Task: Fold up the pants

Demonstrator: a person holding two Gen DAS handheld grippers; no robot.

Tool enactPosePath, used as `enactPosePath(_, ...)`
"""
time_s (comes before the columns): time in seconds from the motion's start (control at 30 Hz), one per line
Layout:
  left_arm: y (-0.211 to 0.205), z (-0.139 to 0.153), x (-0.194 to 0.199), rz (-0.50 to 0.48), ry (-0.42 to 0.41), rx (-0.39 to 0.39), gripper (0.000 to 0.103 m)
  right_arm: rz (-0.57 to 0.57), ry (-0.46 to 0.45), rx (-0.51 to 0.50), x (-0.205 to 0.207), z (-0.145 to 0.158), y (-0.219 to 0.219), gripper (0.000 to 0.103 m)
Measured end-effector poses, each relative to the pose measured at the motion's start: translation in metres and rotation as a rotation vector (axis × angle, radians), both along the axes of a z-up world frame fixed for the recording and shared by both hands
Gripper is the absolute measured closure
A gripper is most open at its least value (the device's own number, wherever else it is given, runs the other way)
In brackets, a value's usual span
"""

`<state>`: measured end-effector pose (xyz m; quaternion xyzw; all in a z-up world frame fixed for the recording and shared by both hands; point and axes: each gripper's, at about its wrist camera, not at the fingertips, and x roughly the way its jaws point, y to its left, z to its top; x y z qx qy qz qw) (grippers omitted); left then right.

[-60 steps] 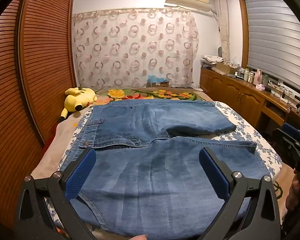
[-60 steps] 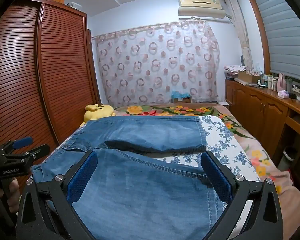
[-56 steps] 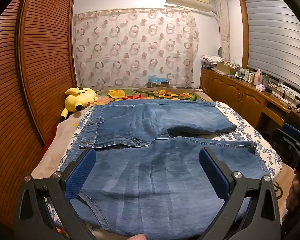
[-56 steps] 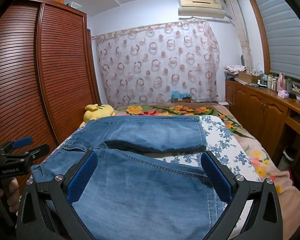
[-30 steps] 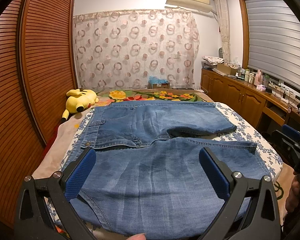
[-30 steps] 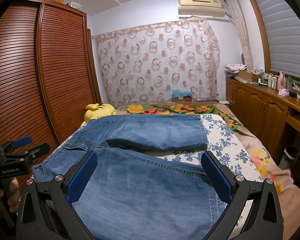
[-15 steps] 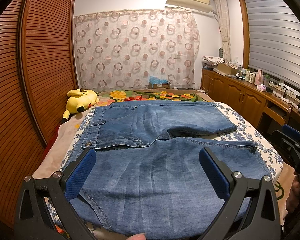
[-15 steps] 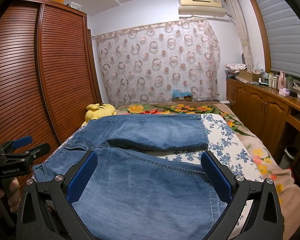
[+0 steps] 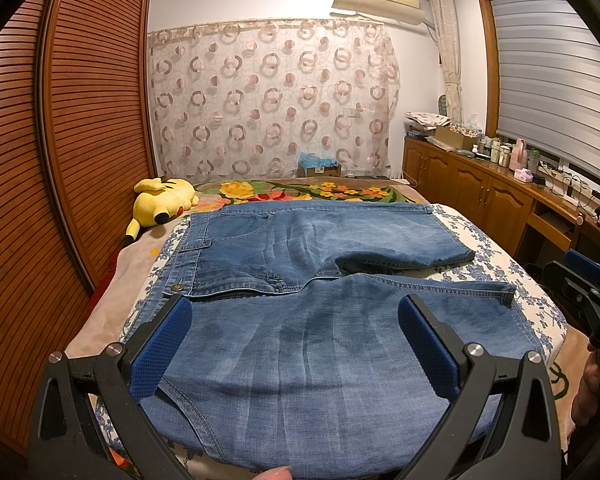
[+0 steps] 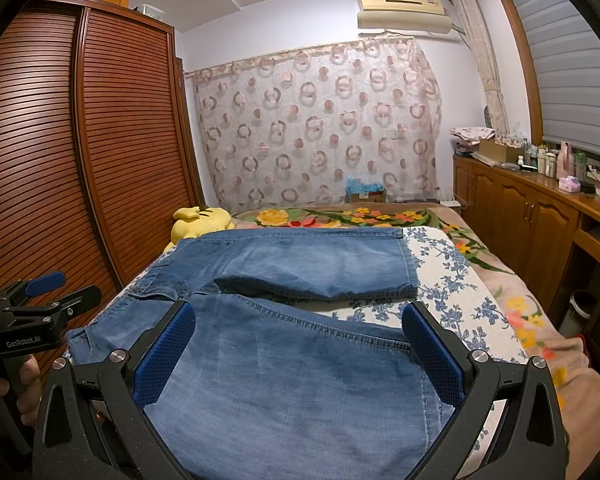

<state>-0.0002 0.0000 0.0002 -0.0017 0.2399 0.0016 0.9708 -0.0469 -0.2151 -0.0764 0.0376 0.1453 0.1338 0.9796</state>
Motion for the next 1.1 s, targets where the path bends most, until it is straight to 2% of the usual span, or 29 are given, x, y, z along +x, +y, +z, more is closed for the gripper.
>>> enactPosePath(1.1, 0.0003, -0.0005, 0.0002, -0.001, 0.004, -0.002, 0.000, 0.007, 0.002, -0.003, 0.0022, -0.0022, 0.0033, 0.000)
